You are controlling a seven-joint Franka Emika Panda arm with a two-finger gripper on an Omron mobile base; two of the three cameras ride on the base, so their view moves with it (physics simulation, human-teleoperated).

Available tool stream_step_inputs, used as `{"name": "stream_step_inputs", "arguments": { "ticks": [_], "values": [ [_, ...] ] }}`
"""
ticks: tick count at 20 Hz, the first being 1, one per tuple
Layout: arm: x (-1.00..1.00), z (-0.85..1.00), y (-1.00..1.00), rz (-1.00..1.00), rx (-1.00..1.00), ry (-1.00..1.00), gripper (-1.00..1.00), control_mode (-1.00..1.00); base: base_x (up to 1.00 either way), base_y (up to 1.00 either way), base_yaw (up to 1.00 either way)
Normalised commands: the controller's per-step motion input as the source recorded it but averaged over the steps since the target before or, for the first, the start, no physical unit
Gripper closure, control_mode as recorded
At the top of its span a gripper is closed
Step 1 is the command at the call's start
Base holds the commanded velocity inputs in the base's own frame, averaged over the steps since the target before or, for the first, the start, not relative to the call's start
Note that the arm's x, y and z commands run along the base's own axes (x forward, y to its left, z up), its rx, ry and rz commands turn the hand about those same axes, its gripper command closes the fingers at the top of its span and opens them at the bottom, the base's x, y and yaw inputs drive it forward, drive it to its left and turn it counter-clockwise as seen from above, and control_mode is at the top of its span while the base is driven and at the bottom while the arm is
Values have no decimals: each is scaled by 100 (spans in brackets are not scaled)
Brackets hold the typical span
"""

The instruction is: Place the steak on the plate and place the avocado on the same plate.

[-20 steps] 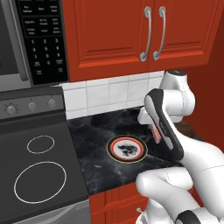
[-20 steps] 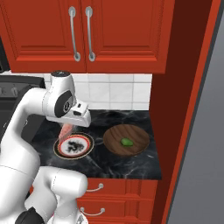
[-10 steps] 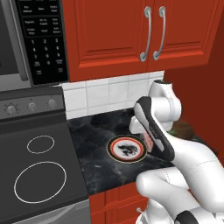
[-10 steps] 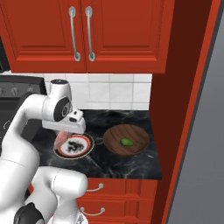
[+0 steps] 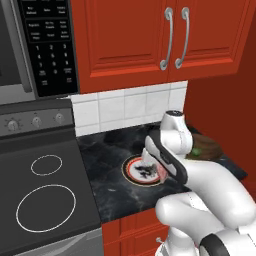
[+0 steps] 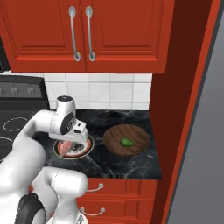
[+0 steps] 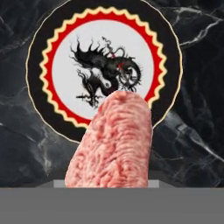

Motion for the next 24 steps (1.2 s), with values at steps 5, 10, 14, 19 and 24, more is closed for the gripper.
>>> {"name": "stream_step_inputs", "arguments": {
  "ticks": [5,10,14,19,24],
  "values": [
    [66,-29,9,0,0,18,100,-100,0,0,0],
    [26,0,5,0,0,8,100,-100,0,0,0],
    [16,0,2,0,0,1,100,-100,0,0,0],
    [31,-15,11,0,0,13,100,-100,0,0,0],
    [2,-38,2,0,0,3,100,-100,0,0,0]
  ]
}}
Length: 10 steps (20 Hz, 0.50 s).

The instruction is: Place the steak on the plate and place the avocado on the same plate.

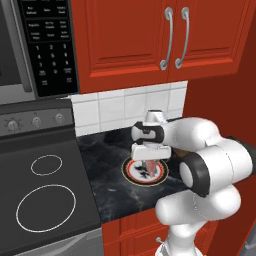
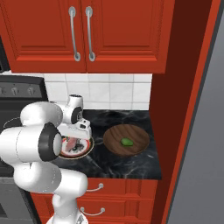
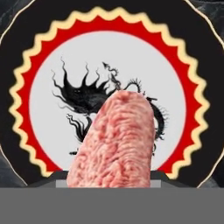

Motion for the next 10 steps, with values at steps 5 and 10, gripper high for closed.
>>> {"name": "stream_step_inputs", "arguments": {
  "ticks": [5,10],
  "values": [
    [17,-11,0,0,0,1,100,-100,0,0,0],
    [15,-25,1,0,0,0,100,-100,0,0,0]
  ]
}}
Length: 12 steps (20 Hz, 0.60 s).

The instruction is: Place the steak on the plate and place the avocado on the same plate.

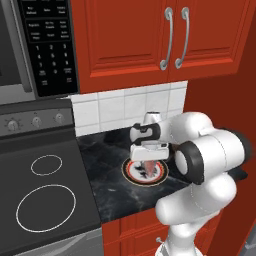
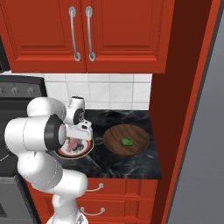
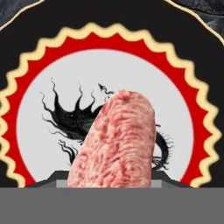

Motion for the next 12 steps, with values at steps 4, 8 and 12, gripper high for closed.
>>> {"name": "stream_step_inputs", "arguments": {
  "ticks": [4,8,12],
  "values": [
    [3,-20,3,0,0,1,100,-100,0,0,0],
    [0,-3,0,0,0,1,100,-100,0,0,0],
    [0,0,0,0,0,0,-100,-100,0,0,0]
  ]
}}
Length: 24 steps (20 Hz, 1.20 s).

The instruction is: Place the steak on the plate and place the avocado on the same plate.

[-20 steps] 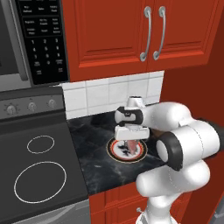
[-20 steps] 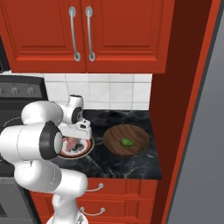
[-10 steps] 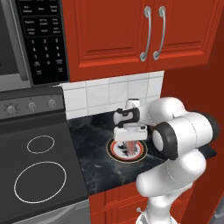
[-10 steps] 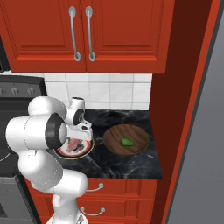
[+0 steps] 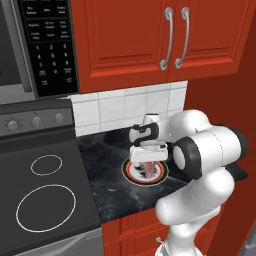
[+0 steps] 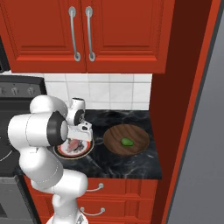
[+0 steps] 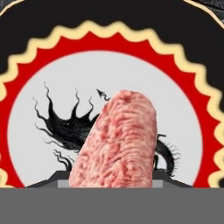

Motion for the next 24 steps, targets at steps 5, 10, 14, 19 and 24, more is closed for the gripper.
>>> {"name": "stream_step_inputs", "arguments": {
  "ticks": [5,10,14,19,24],
  "values": [
    [0,0,0,0,0,0,-100,-100,0,0,0],
    [0,0,0,0,0,5,-100,-100,0,0,0],
    [0,0,0,0,0,6,-100,-100,0,0,0],
    [-13,38,-2,-1,0,-1,-100,-100,0,0,0],
    [-47,41,-19,0,0,-13,-100,-100,0,0,0]
  ]
}}
